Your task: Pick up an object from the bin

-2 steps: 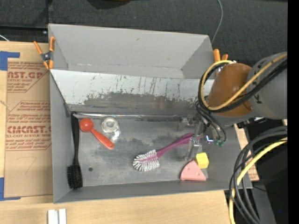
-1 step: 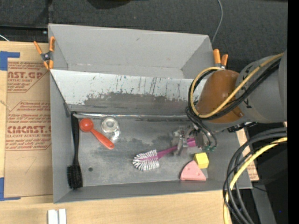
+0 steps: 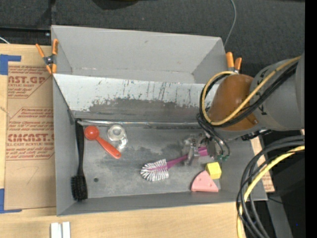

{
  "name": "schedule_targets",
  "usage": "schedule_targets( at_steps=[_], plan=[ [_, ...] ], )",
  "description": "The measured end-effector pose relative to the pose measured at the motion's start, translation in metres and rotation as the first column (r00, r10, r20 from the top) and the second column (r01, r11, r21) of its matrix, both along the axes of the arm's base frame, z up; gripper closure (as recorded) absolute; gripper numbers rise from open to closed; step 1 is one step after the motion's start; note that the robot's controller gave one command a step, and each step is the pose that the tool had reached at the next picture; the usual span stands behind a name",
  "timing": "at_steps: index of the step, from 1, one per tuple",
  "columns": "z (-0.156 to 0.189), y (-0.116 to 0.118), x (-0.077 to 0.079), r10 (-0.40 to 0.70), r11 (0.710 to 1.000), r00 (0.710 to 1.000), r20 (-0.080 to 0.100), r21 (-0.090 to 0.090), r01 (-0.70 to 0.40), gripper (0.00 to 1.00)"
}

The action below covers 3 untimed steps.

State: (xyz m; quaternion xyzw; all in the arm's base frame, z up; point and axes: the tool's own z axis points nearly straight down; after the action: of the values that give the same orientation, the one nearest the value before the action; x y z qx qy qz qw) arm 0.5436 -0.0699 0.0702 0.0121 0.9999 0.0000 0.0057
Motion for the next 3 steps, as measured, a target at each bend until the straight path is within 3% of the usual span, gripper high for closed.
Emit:
schedule_targets(
  at_steps=[2, 3],
  plan=[
    [0.201, 0.015, -0.006, 0.007, 1.000, 1.000, -0.003, 0.001, -0.007, 1.00],
    [0.092, 0.009, -0.010, -0.010, 1.000, 1.000, -0.001, 0.001, 0.010, 1.00]
  ],
)
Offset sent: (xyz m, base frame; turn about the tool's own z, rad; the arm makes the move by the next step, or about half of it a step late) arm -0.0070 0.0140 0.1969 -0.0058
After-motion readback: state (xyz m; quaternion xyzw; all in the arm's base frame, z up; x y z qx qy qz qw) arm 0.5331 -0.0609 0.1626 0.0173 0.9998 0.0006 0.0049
